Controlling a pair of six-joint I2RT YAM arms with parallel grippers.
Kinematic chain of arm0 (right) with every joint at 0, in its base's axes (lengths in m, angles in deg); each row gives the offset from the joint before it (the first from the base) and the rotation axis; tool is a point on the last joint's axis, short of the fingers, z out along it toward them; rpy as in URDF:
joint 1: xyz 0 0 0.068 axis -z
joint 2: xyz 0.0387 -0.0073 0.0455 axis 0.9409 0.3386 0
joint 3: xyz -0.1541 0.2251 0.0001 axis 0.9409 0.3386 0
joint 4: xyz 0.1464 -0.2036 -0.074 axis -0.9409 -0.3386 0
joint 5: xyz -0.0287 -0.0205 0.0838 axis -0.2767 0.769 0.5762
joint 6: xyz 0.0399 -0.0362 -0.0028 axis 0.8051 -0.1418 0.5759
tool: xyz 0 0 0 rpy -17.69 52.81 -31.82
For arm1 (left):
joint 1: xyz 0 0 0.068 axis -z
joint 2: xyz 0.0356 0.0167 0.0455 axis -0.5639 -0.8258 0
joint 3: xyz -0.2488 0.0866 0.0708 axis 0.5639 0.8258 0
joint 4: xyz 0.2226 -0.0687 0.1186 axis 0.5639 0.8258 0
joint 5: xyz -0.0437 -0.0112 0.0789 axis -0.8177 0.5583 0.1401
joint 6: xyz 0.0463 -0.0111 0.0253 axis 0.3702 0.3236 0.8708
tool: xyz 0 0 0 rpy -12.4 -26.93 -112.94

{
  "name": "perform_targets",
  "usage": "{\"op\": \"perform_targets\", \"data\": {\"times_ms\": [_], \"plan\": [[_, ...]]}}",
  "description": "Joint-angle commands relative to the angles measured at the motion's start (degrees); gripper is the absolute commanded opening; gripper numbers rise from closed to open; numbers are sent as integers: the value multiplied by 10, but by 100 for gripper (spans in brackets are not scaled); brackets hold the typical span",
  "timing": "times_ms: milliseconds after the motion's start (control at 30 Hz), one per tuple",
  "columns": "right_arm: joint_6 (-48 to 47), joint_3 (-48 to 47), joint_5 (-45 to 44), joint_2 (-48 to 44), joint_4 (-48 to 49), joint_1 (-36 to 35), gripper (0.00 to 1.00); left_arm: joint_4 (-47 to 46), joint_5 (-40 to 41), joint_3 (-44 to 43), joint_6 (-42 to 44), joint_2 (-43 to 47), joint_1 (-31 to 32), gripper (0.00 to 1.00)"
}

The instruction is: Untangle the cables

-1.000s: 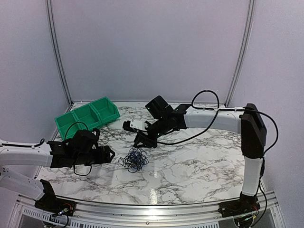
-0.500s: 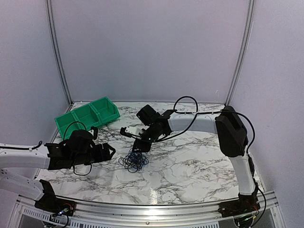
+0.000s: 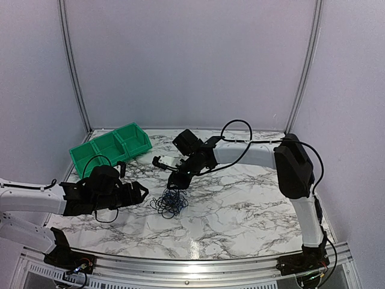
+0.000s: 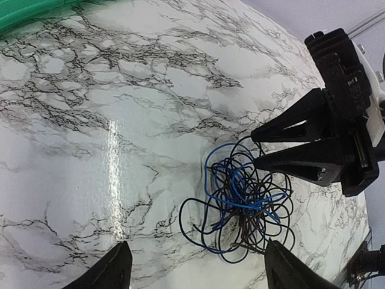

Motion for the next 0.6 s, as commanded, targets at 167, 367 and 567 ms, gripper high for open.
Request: {"op": "perform_targets", "data": {"times_ms": [167,367,567], "plan": [[26,-24,-39,-12,1,14,39,-40,-15,8,15,3,-2,79],[33,-37,-10,7,-16,17,34,-34,-11,4,18,4,-2,78],[33,-41,38,10,-19,20,26,-44,-8,2,17,-7,-3,79]]}}
